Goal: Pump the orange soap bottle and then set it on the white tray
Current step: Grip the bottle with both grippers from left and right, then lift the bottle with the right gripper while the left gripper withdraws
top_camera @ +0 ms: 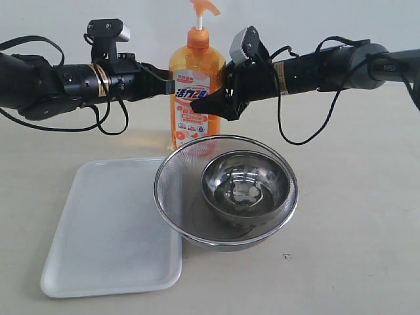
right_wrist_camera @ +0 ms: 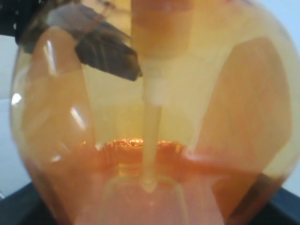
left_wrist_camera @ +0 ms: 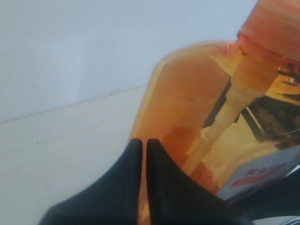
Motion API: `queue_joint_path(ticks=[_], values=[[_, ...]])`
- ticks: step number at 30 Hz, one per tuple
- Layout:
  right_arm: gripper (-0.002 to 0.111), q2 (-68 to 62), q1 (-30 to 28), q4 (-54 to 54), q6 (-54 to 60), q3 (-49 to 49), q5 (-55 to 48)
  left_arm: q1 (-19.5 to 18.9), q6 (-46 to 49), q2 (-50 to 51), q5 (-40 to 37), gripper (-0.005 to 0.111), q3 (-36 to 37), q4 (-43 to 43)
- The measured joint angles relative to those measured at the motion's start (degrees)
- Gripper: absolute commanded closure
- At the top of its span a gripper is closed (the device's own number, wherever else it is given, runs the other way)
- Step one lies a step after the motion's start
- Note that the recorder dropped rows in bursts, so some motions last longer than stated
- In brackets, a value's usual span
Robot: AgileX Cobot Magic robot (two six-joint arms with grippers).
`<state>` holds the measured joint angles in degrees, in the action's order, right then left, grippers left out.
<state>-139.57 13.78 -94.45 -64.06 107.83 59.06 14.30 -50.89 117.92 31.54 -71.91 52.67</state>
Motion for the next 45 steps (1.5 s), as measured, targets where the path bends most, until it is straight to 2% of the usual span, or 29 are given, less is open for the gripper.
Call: queue_joint_path(ticks=[11, 12, 16, 21, 23, 26, 30, 35, 45], values=[[0.055, 0.0, 0.0, 0.1, -1.6, 0.0, 0.1, 0.1, 0.0, 0.0, 0.0, 0.102, 0.0, 0.0], [0.053, 0.0, 0.0, 0.1, -1.7, 0.0, 0.1, 0.1, 0.0, 0.0, 0.0, 0.102, 0.0, 0.0], [0.031, 0.0, 0.0, 0.2, -2.1, 0.0, 0.1, 0.1, 0.0, 0.0, 0.0, 0.102, 0.0, 0.0], [0.031, 0.0, 0.3, 0.7, -4.3, 0.0, 0.0, 0.7, -0.3, 0.0, 1.1, 0.102, 0.0, 0.6], [0.038, 0.0, 0.3, 0.7, -4.3, 0.0, 0.2, 0.8, -0.5, 0.0, 1.1, 0.102, 0.0, 0.6], [0.062, 0.0, 0.3, 0.9, -4.5, 0.0, 0.3, 0.8, -0.5, 0.0, 1.0, 0.102, 0.0, 0.6], [0.089, 0.0, 0.3, 0.9, -4.5, 0.0, 0.1, 0.8, -0.6, 0.0, 0.8, 0.102, 0.0, 0.6], [0.108, 0.0, 0.3, 1.1, -4.5, 0.0, -0.1, 0.8, -0.6, 0.0, -0.1, 0.102, 0.0, 1.4], [0.108, 0.1, 0.5, 1.5, -4.5, 0.0, -2.5, 0.9, -0.6, 0.0, -2.6, 0.102, 0.0, 2.0]])
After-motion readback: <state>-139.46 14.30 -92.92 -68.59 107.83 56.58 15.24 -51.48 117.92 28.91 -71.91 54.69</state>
